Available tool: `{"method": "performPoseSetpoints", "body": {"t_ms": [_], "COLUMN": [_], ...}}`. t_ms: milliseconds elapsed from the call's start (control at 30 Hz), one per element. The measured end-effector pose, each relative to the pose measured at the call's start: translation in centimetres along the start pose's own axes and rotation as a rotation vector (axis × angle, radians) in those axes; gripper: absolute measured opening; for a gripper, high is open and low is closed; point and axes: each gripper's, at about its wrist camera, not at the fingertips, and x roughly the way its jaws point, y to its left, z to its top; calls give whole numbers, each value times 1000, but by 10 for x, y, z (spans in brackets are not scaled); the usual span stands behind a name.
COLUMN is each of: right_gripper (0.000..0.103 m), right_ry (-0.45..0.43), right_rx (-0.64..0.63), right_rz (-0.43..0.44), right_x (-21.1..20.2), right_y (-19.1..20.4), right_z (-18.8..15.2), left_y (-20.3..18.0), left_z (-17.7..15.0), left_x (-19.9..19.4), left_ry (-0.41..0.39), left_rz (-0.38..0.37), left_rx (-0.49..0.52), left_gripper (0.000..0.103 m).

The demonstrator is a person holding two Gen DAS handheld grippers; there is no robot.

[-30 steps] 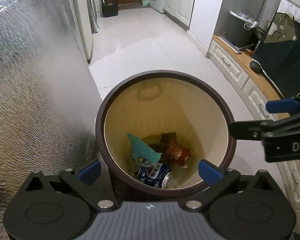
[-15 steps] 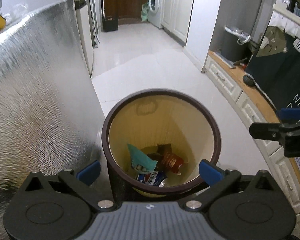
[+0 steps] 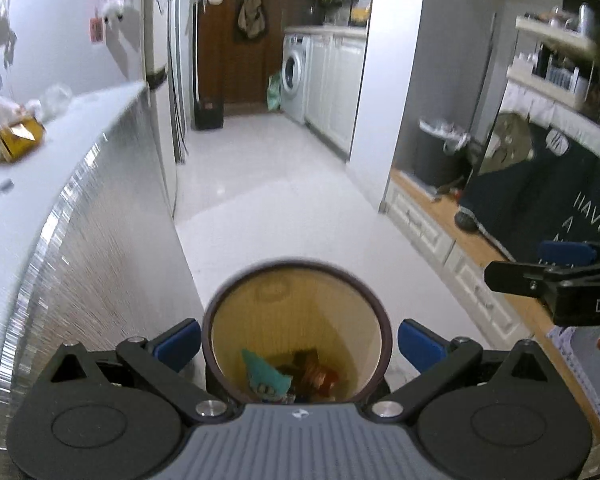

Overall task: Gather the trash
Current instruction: 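Withdraw both open tools from the bin back toward the table, then move the right tool to the yellow box while the left reaches the blue bag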

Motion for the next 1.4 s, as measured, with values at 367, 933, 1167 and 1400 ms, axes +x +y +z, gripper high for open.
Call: {"method": "performPoseSetpoints", "body": {"t_ms": [367, 933, 1167, 1400], "right_gripper": [103, 103, 103, 103], "right_ry": [-174, -205, -209, -202], "right_rx": [-50, -173, -252, -312], "right_rz": [59, 257, 329, 359], "right_x": [-39, -5, 14, 26], "right_y": [31, 149, 199, 230], "right_z": [31, 66, 90, 104], "left_y": [38, 166, 242, 327], "left_z": [16, 19, 49, 72], "left_x": [-76, -148, -152, -129], "left_ry": [-189, -303, -351, -338], "left_rz": [103, 382, 392, 427], "left_rx": [-61, -274, -478, -767], "left_gripper": [103, 103, 103, 103]}}
